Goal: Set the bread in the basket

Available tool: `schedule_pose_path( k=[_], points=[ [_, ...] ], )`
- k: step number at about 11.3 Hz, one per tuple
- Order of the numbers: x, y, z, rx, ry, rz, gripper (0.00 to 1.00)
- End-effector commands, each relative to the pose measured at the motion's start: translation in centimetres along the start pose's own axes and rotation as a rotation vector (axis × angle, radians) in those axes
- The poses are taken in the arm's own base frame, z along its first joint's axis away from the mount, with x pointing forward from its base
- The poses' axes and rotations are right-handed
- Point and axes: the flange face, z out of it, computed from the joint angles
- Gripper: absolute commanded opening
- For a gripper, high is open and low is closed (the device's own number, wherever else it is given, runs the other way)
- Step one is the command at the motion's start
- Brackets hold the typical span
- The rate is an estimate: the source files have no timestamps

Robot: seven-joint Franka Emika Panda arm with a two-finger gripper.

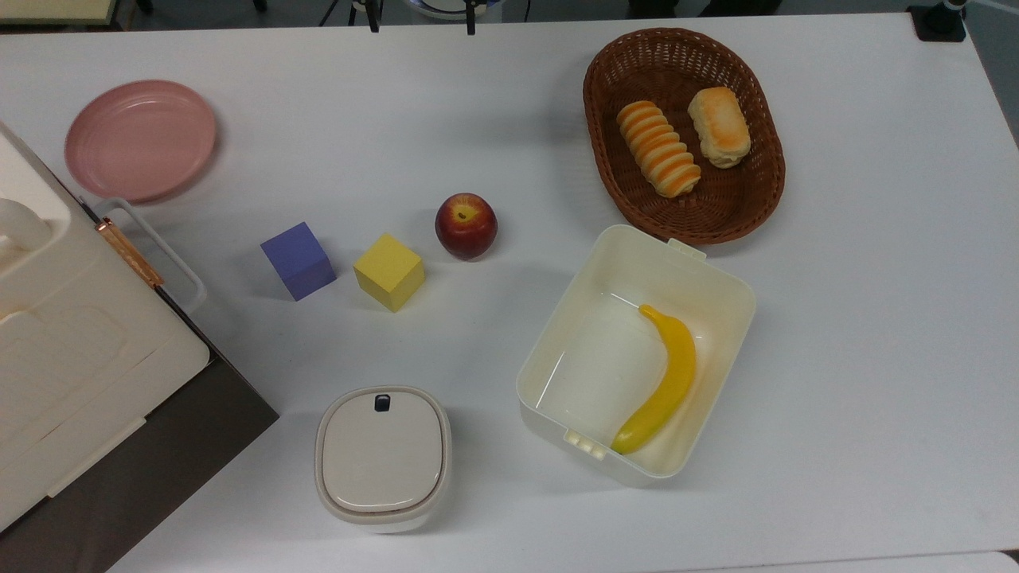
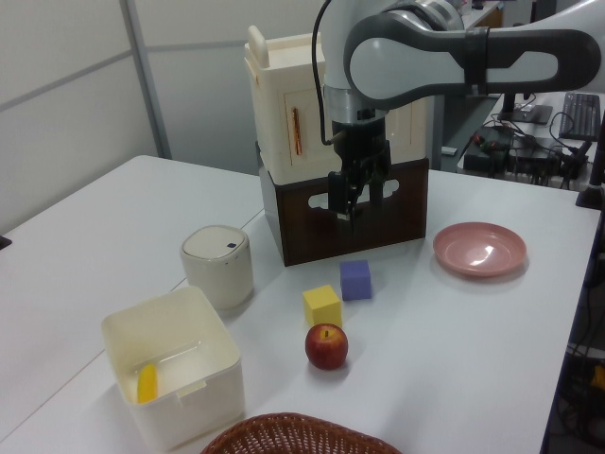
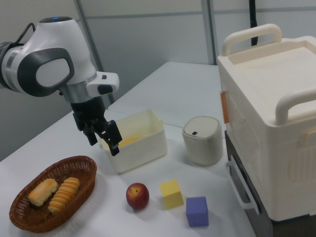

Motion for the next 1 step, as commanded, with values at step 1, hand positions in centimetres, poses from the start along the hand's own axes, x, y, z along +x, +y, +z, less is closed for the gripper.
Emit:
schedule_pose_path(
  k=[1],
  points=[
    [-0.71,-0.4,-0.58,0.017,-0.009,-0.007,1.0]
  ],
)
